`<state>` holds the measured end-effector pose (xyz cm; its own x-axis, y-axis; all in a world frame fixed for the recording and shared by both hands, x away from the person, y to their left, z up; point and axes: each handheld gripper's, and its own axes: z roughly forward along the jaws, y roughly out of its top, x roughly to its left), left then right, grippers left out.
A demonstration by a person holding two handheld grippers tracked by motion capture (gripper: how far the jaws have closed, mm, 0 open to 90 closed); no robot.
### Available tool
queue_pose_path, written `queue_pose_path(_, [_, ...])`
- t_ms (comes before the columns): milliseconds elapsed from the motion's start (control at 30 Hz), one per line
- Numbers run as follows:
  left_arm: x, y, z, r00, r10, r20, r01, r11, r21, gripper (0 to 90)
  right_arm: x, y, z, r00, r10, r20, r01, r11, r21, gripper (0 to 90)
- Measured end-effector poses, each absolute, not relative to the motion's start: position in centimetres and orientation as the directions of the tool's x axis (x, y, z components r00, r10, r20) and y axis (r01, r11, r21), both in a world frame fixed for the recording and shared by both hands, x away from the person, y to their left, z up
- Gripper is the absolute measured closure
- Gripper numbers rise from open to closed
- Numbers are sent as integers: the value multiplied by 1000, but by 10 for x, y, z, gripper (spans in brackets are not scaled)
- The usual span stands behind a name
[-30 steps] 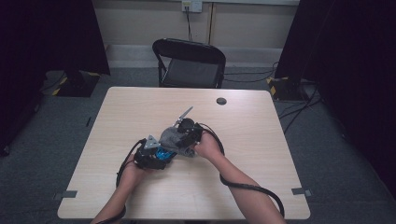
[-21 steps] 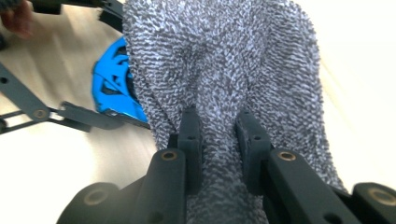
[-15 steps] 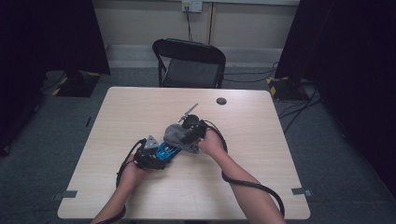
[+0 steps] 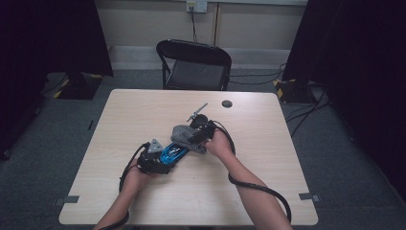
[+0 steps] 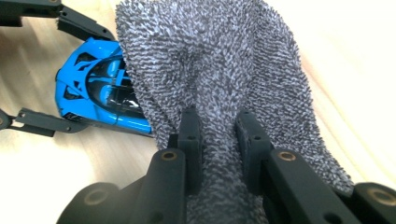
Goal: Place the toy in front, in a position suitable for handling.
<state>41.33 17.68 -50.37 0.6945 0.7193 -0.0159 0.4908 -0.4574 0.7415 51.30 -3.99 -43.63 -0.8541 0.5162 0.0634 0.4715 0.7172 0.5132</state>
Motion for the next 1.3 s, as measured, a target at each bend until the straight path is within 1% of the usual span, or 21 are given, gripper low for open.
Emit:
queue_pose_path(267, [413,177,-504,694,720,-13,490,-458,742,247,517,-47,-437,-836,545,58,494,703,512,753])
queue_pose_path(900, [413,177,-504,694,720,-14,490,-458,742,246,523,-61,-439,-816,576,58,520,685,510,754])
queue_pose_path(1033, [413,177,-504,694,720,-15,490,-458,742,247,524,-63,-439,-810,584,40,520,686,509,753])
queue_pose_path(1067, [413,177,-504,694,720,-15,490,-458,742,247,525,-65,-439,-803,596,6,516,690,508,754])
queue_pose_path(1300, [413,177,-504,694,720,-15,490,-457,742,246,527,-80,-438,-788,615,10,528,667,526,753])
